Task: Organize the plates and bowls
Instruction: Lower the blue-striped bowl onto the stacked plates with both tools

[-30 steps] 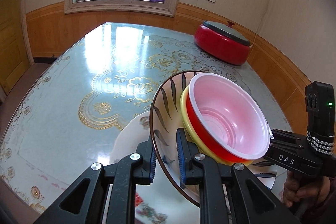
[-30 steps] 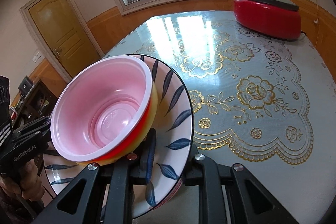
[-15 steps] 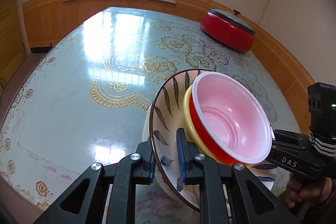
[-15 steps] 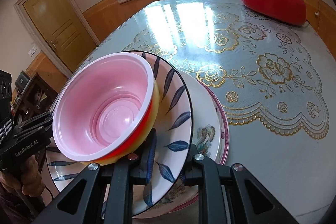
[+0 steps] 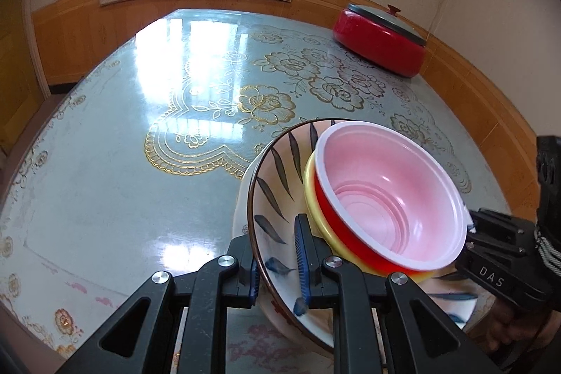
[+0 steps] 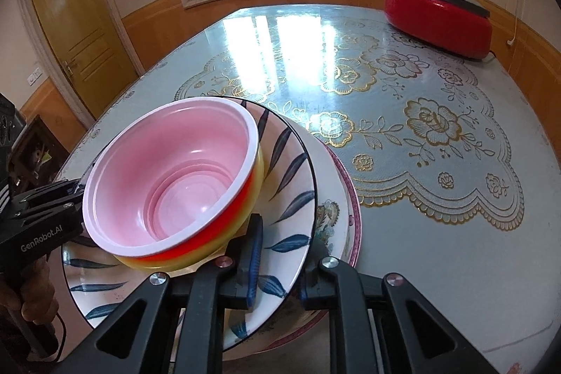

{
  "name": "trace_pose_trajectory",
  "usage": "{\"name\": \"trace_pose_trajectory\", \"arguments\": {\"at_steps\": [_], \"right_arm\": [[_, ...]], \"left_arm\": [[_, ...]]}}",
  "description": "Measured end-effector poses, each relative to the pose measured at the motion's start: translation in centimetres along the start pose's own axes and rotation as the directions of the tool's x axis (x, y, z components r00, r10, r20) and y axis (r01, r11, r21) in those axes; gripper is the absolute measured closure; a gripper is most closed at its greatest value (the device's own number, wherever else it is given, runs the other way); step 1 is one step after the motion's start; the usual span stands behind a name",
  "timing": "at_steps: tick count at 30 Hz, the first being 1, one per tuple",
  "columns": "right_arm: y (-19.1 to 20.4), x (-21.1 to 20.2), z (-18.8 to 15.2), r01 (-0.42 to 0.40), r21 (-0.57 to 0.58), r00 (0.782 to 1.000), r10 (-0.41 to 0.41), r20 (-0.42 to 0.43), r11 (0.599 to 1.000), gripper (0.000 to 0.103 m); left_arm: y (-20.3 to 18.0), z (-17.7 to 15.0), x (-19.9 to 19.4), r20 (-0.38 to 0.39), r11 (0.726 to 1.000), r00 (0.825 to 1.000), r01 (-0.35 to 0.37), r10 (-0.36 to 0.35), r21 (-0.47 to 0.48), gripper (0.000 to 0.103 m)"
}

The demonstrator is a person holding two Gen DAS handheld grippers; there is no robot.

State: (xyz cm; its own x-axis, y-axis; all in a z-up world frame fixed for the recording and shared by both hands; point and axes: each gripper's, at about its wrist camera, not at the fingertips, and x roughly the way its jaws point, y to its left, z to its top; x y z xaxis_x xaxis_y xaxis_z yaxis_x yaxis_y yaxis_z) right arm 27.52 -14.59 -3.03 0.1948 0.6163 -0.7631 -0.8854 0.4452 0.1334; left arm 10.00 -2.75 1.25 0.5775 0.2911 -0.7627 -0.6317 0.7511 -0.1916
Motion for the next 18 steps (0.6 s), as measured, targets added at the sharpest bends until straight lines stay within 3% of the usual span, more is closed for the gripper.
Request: {"name": "trace_pose_trajectory", "arguments": {"at_steps": [5,13,18], "right_arm": [[-0.4,-0.9,-0.1,0.031,-0.015,0.999,-0.03,0.015,0.999,0.087],[-0.4,-0.8,-0.1,0.066,-0.095,0.996,-0.061,0.061,0.993,0.084],[-0.3,-1.1,-0.7,0.085,-0.057,0.993,-0.081,0.081,0.995,0.083]], "left_arm": [[-0.8,0.1,0.6,-0.02,1.0,1.0,-0.014,0.014,0.008,0.086],[-2.0,0.1,0.8,0.002,0.992,0.993,-0.12,0.12,0.047,0.086],[-2.1,0.0,0.8,0.012,0.988,0.991,-0.132,0.132,0.084,0.086]]}}
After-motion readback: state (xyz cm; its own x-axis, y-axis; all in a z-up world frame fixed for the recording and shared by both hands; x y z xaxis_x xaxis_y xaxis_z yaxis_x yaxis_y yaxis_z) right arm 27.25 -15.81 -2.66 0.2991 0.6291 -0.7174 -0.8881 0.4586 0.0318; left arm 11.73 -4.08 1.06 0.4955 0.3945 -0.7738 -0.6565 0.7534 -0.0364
